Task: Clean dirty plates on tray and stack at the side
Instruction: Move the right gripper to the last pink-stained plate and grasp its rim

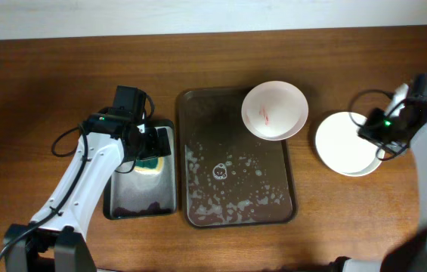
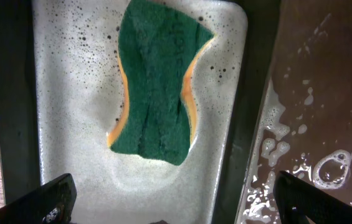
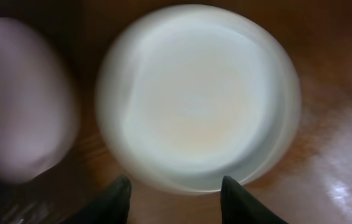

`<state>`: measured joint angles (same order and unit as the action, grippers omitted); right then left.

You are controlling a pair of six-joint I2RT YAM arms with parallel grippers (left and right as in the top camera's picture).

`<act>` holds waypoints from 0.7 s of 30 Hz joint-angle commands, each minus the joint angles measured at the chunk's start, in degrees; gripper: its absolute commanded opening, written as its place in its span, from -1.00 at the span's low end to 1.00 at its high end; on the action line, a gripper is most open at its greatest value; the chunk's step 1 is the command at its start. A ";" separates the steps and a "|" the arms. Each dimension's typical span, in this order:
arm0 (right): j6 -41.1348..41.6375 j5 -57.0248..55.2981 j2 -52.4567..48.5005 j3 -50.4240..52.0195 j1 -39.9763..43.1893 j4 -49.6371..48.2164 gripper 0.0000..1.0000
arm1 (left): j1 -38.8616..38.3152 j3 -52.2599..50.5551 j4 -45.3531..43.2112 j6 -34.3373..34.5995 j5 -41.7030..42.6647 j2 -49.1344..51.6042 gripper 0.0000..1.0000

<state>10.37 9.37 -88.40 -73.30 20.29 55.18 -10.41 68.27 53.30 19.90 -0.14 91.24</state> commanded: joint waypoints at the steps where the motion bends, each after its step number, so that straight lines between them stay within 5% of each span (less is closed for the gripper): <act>1: -6.58 5.01 19.96 -0.98 -14.60 3.45 -0.04 | 0.42 0.87 -0.04 -0.26 0.39 -0.52 0.99; 4: -6.45 -2.97 41.05 -0.87 -26.75 3.76 0.21 | 0.42 0.87 -0.04 -0.26 0.39 -0.52 0.99; 7: -3.56 -5.81 43.25 13.18 -26.97 1.68 0.25 | 0.42 0.87 -0.04 -0.26 0.42 -0.52 0.99; 11: -1.49 6.47 27.10 19.32 -26.97 -26.91 0.53 | 0.42 0.87 -0.04 -0.26 0.39 -0.52 0.99; 13: -4.13 4.66 8.04 14.71 -25.99 -24.52 0.62 | 0.42 0.87 -0.04 -0.26 0.42 -0.52 0.99; 16: -5.14 8.68 -19.08 -10.27 -19.54 -7.85 0.54 | 0.42 0.87 -0.04 -0.26 0.39 -0.52 0.99; 21: -5.44 2.25 -25.90 -17.22 -16.04 -9.44 0.26 | 0.42 0.87 -0.04 -0.26 0.42 -0.52 0.99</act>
<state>5.37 16.10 -113.14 -89.30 3.38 47.20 -10.41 68.58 53.34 19.90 0.03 91.29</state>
